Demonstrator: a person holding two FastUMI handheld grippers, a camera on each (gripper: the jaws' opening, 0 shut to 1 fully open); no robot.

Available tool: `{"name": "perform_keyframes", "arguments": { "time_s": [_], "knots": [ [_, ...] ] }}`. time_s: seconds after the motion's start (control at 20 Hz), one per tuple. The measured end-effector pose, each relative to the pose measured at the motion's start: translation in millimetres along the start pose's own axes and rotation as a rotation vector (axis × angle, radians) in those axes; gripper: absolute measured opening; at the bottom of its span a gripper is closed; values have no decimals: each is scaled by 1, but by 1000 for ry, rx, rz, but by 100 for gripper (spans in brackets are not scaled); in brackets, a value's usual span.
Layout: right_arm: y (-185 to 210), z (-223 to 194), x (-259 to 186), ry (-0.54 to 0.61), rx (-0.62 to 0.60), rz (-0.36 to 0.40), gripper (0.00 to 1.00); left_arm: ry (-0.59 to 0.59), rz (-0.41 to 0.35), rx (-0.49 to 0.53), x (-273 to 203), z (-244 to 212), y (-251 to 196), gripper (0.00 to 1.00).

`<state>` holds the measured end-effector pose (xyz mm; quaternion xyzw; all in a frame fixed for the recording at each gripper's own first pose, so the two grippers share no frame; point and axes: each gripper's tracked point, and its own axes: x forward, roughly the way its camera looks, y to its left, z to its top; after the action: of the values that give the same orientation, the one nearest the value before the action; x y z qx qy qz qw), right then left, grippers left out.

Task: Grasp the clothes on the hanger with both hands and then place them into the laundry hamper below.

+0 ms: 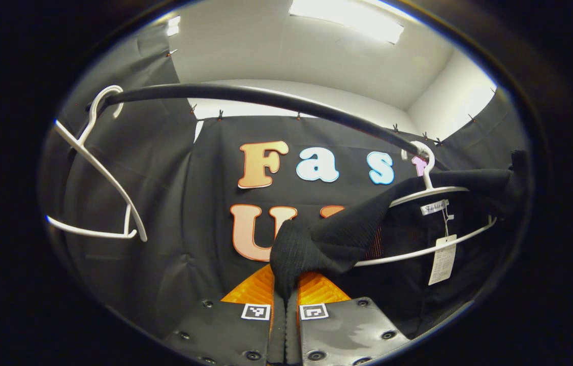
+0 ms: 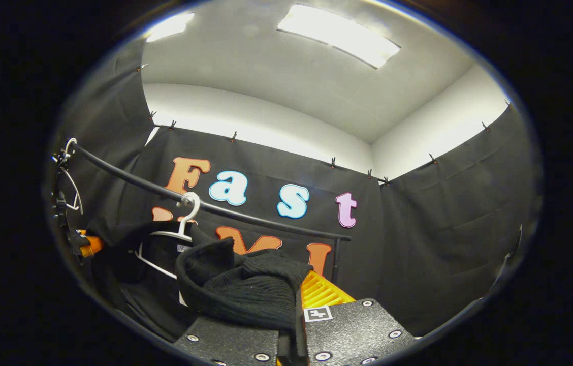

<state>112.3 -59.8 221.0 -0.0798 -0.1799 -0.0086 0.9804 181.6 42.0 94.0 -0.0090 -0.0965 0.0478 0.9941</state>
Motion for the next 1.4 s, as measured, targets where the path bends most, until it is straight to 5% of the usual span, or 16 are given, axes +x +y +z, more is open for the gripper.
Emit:
{"name": "perform_keyframes", "arguments": {
  "time_s": [0.35, 0.65, 0.8, 0.9, 1.1, 1.4],
  "knots": [
    [-20, 30, 40, -37, -33, 3, 10, -105, 15, 50, 30, 51, 6, 10],
    [-33, 7, 89, 28, -62, 31, 10, -119, 75, 127, 58, 56, 25, 7],
    [-39, -23, 108, 97, -35, 34, 10, -107, 83, 105, 69, 50, 26, 7],
    [-48, -56, 123, 150, -20, 24, 0, -85, 89, 108, 76, 42, 30, 7],
    [-50, -118, 130, 262, -4, 22, 0, -18, 83, 105, 89, 7, 33, 7],
    [-43, -157, 123, 319, 17, 18, 3, 58, 71, 91, 103, -28, 39, 7]
  ]
}}
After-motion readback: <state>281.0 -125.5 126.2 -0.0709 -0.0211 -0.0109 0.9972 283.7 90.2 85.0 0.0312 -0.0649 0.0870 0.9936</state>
